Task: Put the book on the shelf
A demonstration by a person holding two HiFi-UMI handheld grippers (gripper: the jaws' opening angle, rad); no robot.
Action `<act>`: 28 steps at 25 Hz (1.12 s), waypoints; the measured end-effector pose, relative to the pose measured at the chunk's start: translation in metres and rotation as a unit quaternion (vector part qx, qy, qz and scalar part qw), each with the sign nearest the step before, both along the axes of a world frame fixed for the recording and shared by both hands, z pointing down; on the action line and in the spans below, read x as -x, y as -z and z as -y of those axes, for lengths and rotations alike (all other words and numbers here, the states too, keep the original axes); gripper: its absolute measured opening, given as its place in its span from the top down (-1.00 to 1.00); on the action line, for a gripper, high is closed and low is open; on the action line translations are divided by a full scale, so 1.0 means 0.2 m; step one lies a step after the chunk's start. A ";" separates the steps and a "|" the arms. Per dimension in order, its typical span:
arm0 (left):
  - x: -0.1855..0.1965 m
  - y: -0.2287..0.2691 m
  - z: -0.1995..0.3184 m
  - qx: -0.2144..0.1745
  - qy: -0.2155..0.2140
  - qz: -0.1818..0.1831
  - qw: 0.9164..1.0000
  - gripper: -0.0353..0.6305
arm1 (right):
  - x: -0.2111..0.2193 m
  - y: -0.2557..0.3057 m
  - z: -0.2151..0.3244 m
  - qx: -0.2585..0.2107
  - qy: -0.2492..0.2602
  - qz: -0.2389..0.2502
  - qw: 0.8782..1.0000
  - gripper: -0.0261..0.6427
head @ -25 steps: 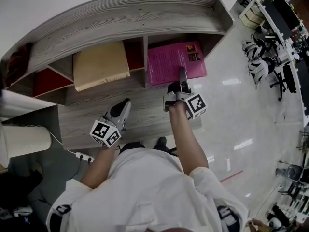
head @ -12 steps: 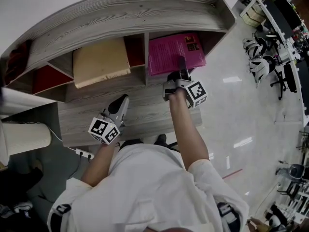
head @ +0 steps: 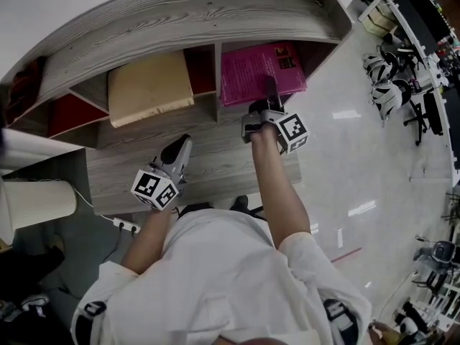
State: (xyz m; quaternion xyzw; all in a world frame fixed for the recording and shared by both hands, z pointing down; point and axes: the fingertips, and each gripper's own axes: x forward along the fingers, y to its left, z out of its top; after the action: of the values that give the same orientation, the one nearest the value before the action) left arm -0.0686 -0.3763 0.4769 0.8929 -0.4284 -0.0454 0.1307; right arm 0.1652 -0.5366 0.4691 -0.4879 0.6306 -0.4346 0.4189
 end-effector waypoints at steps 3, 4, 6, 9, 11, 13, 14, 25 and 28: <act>-0.01 0.00 0.04 -0.001 -0.005 -0.002 1.000 0.84 | 0.01 -0.02 0.03 0.005 0.002 0.010 1.000 0.49; -0.01 0.01 0.04 -0.001 -0.007 -0.002 1.000 0.84 | 0.01 -0.03 0.03 0.005 0.004 0.011 1.000 0.50; -0.01 0.01 0.03 -0.003 -0.007 -0.002 1.000 0.84 | 0.01 -0.03 0.02 0.005 0.007 0.011 1.000 0.49; -0.03 0.02 0.01 -0.005 -0.006 -0.003 1.000 0.84 | -0.01 -0.04 -0.01 0.004 0.008 0.014 1.000 0.45; -0.04 0.02 0.00 -0.004 -0.007 -0.004 1.000 0.84 | -0.02 -0.04 -0.05 0.002 0.011 0.015 1.000 0.41; -0.05 0.01 -0.02 -0.004 -0.009 -0.002 1.000 0.84 | -0.03 -0.04 -0.09 -0.001 0.012 0.010 1.000 0.41; -0.06 0.01 -0.02 -0.004 -0.009 -0.001 1.000 0.84 | -0.04 -0.03 -0.11 -0.002 0.013 0.004 1.000 0.41; -0.15 0.07 -0.06 -0.015 -0.005 -0.005 1.000 0.84 | -0.13 0.04 -0.34 -0.038 0.039 -0.239 0.970 0.41; -0.18 0.09 -0.08 -0.020 -0.001 -0.005 1.000 0.84 | -0.13 0.14 -0.41 -0.079 0.053 -0.357 0.929 0.41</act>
State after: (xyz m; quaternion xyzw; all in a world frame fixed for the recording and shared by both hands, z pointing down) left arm -0.0329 -0.3601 0.4579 0.8954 -0.4261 -0.0581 0.1152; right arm 0.1904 -0.4549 0.4415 -0.5419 0.7957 -0.2025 0.1795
